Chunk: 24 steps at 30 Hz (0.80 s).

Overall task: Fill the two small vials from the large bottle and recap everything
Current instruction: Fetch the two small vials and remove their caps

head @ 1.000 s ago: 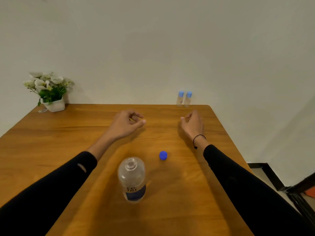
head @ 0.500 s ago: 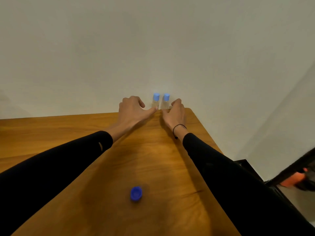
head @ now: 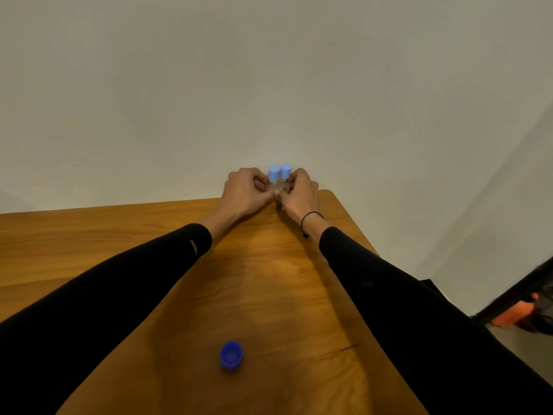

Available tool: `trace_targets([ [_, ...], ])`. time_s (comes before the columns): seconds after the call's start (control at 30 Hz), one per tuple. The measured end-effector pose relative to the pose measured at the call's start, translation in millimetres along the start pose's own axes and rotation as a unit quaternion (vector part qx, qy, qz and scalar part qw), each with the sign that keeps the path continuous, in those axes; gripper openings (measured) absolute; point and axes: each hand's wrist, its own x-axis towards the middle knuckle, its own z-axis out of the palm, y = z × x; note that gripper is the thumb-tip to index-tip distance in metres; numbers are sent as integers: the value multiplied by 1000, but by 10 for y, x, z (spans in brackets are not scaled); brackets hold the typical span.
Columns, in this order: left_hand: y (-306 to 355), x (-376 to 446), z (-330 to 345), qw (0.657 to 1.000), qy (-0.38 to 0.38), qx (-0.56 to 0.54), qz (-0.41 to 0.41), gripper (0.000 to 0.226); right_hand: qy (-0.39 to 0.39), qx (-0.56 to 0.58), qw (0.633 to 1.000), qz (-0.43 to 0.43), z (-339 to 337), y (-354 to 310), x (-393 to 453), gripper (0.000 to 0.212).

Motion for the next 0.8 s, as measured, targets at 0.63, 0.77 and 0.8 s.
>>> trace_targets([
  [0.63, 282, -2264, -1735, 999, 17, 8, -51, 26, -70, 55, 991, -101, -867, -891, -2171, 31],
  [0.77, 361, -2968, -2278, 996, 54, 22, -73, 25, -89, 57, 987, -121, -1083, -1068, -2765, 30],
  [0.8, 370, -3154, -2382, 995, 61, 21, -80, 23, -99, 59, 986, -121, -1104, -1070, -2905, 31],
])
